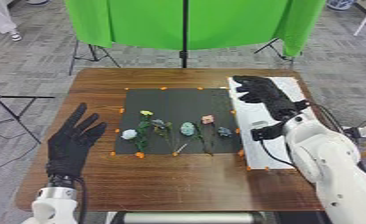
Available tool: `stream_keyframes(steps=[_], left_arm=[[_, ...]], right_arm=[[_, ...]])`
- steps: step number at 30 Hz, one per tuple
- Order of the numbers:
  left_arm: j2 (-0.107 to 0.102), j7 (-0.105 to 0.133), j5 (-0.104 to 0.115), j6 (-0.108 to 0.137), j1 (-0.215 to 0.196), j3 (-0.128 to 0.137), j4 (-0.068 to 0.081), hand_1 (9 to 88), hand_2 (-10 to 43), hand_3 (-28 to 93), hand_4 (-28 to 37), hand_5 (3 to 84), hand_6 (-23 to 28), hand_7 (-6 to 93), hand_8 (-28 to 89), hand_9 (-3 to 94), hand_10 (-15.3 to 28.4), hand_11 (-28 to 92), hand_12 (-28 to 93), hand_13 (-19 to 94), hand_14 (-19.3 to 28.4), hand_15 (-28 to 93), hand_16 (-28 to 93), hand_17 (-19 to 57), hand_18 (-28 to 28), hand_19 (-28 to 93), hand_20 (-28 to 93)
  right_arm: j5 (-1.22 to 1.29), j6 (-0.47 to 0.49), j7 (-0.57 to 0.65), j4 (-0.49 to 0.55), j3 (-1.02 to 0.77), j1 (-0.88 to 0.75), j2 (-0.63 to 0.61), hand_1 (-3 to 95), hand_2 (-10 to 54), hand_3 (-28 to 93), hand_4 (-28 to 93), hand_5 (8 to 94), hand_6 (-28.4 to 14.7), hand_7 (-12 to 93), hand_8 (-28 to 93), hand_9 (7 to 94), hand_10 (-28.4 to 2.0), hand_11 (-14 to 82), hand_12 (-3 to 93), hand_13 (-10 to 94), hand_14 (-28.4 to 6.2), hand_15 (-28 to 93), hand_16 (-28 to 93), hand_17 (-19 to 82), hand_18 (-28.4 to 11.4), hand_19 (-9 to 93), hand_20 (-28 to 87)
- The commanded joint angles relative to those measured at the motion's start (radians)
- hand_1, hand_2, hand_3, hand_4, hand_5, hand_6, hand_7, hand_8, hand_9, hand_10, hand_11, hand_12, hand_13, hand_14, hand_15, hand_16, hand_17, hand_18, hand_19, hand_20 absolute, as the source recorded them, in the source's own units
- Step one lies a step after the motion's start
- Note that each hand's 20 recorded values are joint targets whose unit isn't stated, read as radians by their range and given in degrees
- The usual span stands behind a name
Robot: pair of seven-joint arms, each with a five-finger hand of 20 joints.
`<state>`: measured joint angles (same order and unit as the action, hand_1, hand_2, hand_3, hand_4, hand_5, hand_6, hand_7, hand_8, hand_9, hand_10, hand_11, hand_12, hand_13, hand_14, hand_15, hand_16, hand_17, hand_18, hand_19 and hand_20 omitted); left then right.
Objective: Arrange flowers
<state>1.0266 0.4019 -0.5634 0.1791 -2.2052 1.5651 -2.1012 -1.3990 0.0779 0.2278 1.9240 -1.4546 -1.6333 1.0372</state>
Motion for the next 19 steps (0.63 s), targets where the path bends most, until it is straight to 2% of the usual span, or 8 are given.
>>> stream_keyframes(steps=[1, 3, 6, 8, 10, 13, 17, 19], left_arm=[[0.014, -0.010, -0.001, -0.015, -0.008, 0.009, 0.013, 21.4, 6.2, 80, -28.1, 34.1, 3.8, 12.4, -11, 33.8, 16.8, 19, 11, 27, 26.6, 49, -7, -6.6, 28.4, 52, 20], [0.008, 0.001, -0.005, -0.015, -0.017, 0.017, 0.011, 21.2, 6.2, 80, -28.2, 34.4, 4.0, 12.4, -11, 34.0, 16.9, 19, 11, 27, 26.6, 49, -7, -6.6, 28.4, 52, 20], [0.009, 0.000, -0.019, -0.008, -0.028, 0.033, 0.010, 21.1, 6.3, 79, -28.2, 34.7, 4.0, 12.3, -11, 34.2, 16.9, 19, 11, 27, 26.6, 49, -6, -6.7, 28.4, 52, 20], [0.008, 0.004, -0.007, -0.011, -0.035, 0.043, 0.010, 20.9, 6.3, 79, -28.2, 34.7, 4.0, 12.3, -11, 34.3, 16.9, 19, 11, 27, 26.5, 49, -6, -6.7, 28.4, 52, 20], [0.009, -0.003, -0.013, -0.008, -0.036, 0.051, 0.010, 20.7, 6.2, 79, -28.2, 34.8, 3.9, 12.3, -11, 34.3, 16.8, 19, 11, 27, 26.4, 49, -6, -6.7, 28.4, 52, 20], [0.021, -0.027, -0.023, -0.026, -0.035, 0.070, 0.013, 20.5, 6.2, 79, -28.3, 35.5, 4.3, 12.6, -11, 35.0, 17.1, 20, 11, 27, 26.5, 49, -6, -6.8, 28.4, 52, 20], [0.026, -0.036, -0.035, -0.034, -0.038, 0.084, 0.013, 20.3, 6.0, 79, -28.3, 37.4, 5.7, 11.8, -10, 35.7, 17.5, 21, 12, 27, 26.6, 49, -6, -6.9, 28.4, 52, 20], [0.031, -0.053, -0.059, -0.024, -0.039, 0.090, 0.011, 20.1, 5.9, 79, -28.3, 37.2, 5.4, 11.4, -10, 35.7, 17.4, 21, 11, 27, 26.6, 49, -6, -6.9, 28.4, 52, 20]], right_arm=[[0.489, -0.055, -0.065, -0.002, 0.017, -0.082, 0.022, 13.0, 6.1, 74, -28, 40.5, 4.0, 12, -12, 46.0, -15.2, 8.4, 13.3, 36, -20.9, 24, 17, 3, -24.5, 48, 24], [0.473, -0.061, -0.068, -0.002, 0.014, -0.086, 0.024, 12.8, 6.3, 73, -28, 39.3, 4.3, 12, -12, 45.5, -15.1, 7.9, 13.3, 36, -20.9, 23, 17, 3, -24.3, 48, 24], [0.487, -0.066, -0.086, -0.002, 0.009, -0.097, 0.017, 12.1, 6.6, 73, -28, 37.3, 4.9, 12, -12, 44.5, -14.6, 6.5, 13.1, 34, -21.1, 20, 17, 2, -23.9, 44, 22], [0.490, -0.086, -0.088, 0.002, 0.011, -0.101, 0.009, 11.1, 6.9, 74, -28, 36.4, 5.2, 13, -12, 43.9, -14.2, 6.1, 13.1, 34, -21.0, 17, 18, 2, -23.7, 43, 21], [0.503, -0.097, -0.099, 0.002, 0.010, -0.106, -0.002, 10.8, 7.1, 74, -28, 36.2, 5.3, 13, -12, 43.8, -14.1, 6.1, 13.2, 34, -20.9, 17, 19, 1, -23.7, 43, 21], [0.511, -0.117, -0.109, -0.007, 0.004, -0.110, -0.014, 10.2, 7.3, 75, -28, 36.3, 5.3, 13, -12, 44.0, -14.1, 6.5, 13.4, 34, -20.9, 17, 19, 1, -23.9, 43, 21], [0.533, -0.153, -0.134, -0.018, 0.000, -0.118, -0.042, 9.9, 7.4, 76, -28, 36.7, 5.3, 13, -12, 44.0, -14.0, 6.7, 13.4, 34, -20.9, 17, 20, 1, -24.1, 43, 21], [0.544, -0.179, -0.143, -0.021, 0.002, -0.124, -0.058, 9.9, 7.4, 76, -28, 36.9, 5.3, 13, -12, 44.0, -13.8, 6.7, 13.4, 34, -20.7, 17, 20, 1, -24.2, 43, 21]])
